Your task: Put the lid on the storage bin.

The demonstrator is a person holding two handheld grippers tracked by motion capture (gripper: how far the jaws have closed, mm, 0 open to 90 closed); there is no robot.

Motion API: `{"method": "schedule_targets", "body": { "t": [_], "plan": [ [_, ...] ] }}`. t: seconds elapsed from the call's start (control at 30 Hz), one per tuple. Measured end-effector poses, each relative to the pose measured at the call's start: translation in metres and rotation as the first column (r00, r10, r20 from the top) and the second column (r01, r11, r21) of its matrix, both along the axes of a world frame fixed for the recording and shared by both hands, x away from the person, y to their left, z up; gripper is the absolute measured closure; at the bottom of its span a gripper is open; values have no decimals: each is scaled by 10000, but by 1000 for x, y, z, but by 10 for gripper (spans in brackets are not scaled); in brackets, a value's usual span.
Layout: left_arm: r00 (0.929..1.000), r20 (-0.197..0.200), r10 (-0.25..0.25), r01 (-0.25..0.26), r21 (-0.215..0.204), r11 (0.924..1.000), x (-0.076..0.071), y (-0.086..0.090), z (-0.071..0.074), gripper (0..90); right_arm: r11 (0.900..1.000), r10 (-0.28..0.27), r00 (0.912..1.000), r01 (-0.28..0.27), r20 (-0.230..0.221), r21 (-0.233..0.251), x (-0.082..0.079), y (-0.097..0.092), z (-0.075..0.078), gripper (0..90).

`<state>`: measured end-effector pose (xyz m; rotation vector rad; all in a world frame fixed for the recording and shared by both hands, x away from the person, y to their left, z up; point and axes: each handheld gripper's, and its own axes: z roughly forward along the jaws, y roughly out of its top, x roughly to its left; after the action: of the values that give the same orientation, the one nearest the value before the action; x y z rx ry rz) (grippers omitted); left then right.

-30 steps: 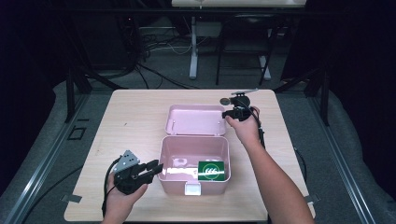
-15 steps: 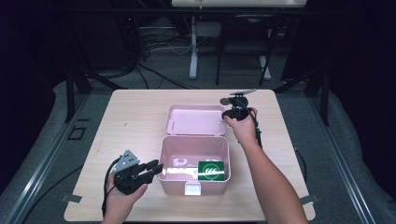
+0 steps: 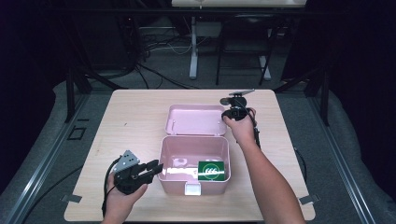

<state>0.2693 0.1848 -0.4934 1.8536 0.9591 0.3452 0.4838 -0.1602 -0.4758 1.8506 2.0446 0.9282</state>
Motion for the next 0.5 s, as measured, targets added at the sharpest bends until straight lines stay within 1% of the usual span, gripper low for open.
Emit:
{"method": "schedule_targets", "body": {
  "t": [0.27, 0.3, 0.33, 0.4, 0.43, 0.47, 0.5],
  "plan": [
    [10000, -12, -3, 3, 28, 10000, 0, 0, 0, 709, 9999, -136, 9998, 135, 168, 84, -3, 0, 6, 829],
    [10000, 13, 15, -15, 0, 10000, 0, 0, 0, 709, 9998, -182, 9996, 180, 229, 63, -4, 0, 8, 859],
    [10000, 1, 3, -3, 1, 10000, 0, 0, 0, 707, 9997, -232, 9990, 230, 395, 64, -5, -1, 11, 886],
    [10000, 39, 47, -47, 13, 10000, 0, -1, 0, 707, 9997, -195, 9986, 188, 492, 136, -7, -2, 15, 887],
    [10000, 39, 55, -55, 48, 10000, 0, -1, 0, 708, 9999, -162, 9986, 160, 494, 51, -7, -2, 17, 900],
    [10000, 40, 48, -48, 17, 10000, 0, -1, 0, 708, 9998, -66, 9988, 57, 489, 176, -7, -2, 19, 900],
    [10000, 33, 55, -55, 46, 10000, 0, -1, 0, 708, 9998, -43, 9992, 35, 405, 200, -7, -1, 21, 874]
  ]
}}
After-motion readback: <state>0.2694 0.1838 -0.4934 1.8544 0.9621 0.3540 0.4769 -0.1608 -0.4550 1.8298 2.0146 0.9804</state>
